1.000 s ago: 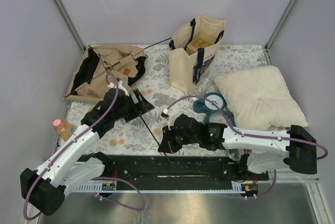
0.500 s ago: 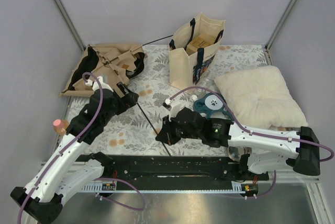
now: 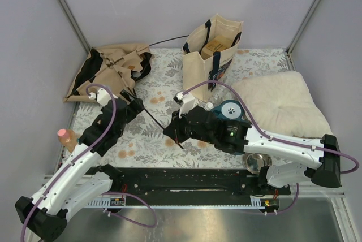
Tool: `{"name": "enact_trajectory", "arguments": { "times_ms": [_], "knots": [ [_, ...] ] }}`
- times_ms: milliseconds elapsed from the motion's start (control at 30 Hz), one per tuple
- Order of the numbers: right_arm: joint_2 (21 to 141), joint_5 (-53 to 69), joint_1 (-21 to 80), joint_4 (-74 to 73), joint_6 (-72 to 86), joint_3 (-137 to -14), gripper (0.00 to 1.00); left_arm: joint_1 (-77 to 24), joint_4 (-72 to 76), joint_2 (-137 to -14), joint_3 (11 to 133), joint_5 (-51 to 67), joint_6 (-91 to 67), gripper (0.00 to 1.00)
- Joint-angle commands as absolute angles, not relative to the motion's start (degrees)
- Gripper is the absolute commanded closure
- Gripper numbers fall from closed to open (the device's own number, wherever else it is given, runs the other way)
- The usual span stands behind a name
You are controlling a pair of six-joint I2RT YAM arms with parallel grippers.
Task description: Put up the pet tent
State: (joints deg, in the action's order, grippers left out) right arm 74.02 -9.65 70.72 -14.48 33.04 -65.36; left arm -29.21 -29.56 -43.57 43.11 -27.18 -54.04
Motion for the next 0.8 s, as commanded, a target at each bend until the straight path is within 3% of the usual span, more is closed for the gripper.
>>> {"name": "enact_trajectory", "arguments": {
  "times_ms": [0,100,567,667,767],
  "knots": [
    [72.95,-15.03,69.61,-6.68,30.85,-68.82,1.00,-29.09,-26.12,-42.37,40.79,-30.07,-50.29,0.15],
    [72.69,-14.15,69.61,-6.68,30.85,-66.72,1.00,-29.09,-25.05,-39.82,41.66,-28.48,-48.61,0.01],
    [71.72,-14.59,69.52,-2.64,36.03,-57.75,1.00,-29.09,-35.24,-37.97,45.62,-34.45,-53.87,0.01],
    [70.93,-17.39,69.61,-1.94,37.87,-58.44,1.00,-29.09,-34.98,-37.97,42.99,-33.49,-56.07,0.06],
    [69.53,-18.98,69.52,-0.79,39.28,-60.02,1.00,-29.09,-31.13,-38.32,37.98,-31.91,-56.25,0.21]
  ]
}}
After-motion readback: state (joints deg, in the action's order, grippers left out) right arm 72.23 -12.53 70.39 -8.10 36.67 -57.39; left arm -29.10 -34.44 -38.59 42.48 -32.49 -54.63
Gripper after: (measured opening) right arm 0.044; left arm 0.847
